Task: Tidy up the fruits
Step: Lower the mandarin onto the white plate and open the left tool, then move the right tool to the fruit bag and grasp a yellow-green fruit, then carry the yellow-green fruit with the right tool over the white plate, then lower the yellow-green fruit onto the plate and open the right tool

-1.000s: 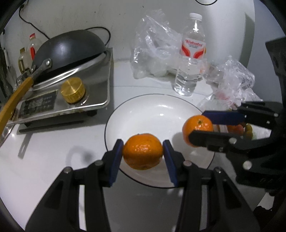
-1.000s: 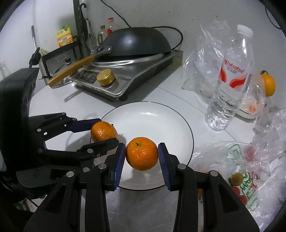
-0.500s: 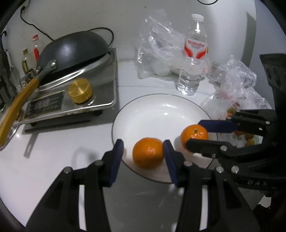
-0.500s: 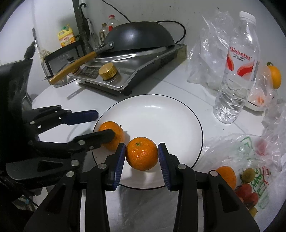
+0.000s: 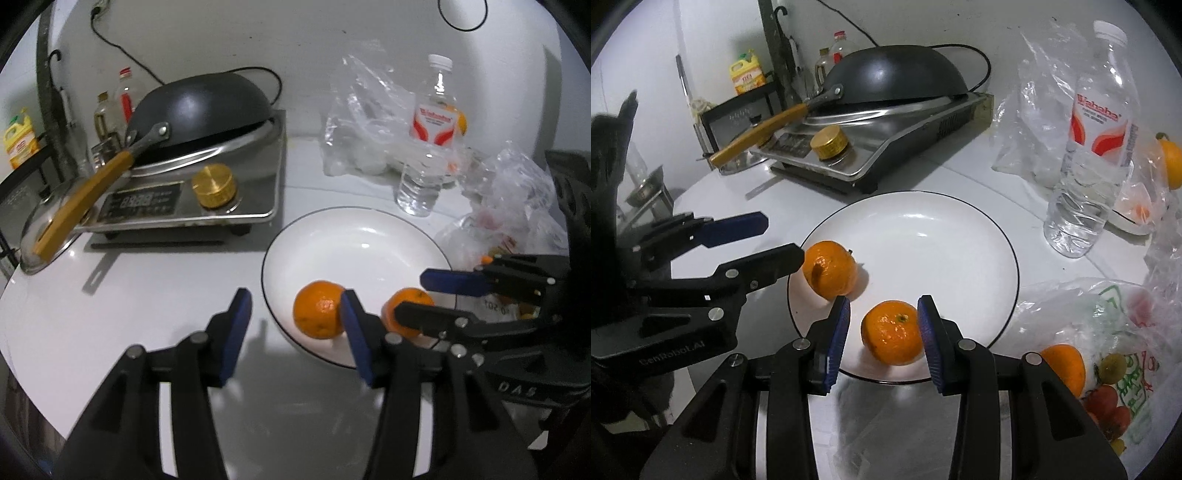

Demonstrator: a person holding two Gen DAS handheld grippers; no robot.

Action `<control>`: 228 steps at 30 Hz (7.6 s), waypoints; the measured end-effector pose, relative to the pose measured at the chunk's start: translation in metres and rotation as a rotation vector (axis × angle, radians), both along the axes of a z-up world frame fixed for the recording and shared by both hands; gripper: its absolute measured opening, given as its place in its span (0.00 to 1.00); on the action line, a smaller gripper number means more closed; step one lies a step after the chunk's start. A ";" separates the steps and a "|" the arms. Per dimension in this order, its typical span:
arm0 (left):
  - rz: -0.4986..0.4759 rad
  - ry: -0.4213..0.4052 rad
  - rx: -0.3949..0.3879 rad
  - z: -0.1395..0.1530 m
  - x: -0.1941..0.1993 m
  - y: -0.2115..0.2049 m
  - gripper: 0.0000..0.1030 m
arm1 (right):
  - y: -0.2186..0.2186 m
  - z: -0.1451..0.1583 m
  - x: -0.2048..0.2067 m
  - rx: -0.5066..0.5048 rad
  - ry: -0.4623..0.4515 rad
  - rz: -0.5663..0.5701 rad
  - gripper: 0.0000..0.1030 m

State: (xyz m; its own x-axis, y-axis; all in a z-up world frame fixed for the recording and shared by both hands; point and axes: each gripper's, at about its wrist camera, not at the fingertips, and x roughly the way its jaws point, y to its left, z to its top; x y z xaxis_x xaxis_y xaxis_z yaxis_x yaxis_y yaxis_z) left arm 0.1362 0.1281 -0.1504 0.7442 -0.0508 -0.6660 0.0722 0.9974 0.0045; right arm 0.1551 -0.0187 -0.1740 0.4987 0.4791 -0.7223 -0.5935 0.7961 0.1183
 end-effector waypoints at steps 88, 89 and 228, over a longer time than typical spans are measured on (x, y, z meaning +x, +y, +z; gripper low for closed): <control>-0.292 0.005 0.106 -0.002 -0.047 -0.230 0.67 | -0.214 0.022 -0.077 -0.056 -0.094 -0.302 0.39; -0.305 0.019 0.117 -0.006 -0.046 -0.234 0.67 | -0.215 0.020 -0.076 -0.055 -0.091 -0.300 0.39; 0.000 -0.108 -0.063 0.002 0.000 0.054 0.50 | 0.055 0.020 0.015 -0.151 -0.092 -0.039 0.24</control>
State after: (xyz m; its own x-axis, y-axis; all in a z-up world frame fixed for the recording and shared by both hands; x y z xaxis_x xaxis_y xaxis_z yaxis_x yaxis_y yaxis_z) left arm 0.1357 0.1825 -0.1481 0.8113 -0.0899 -0.5776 0.0742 0.9960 -0.0508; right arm 0.1704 0.0364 -0.1540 0.5823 0.3479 -0.7347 -0.5646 0.8233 -0.0576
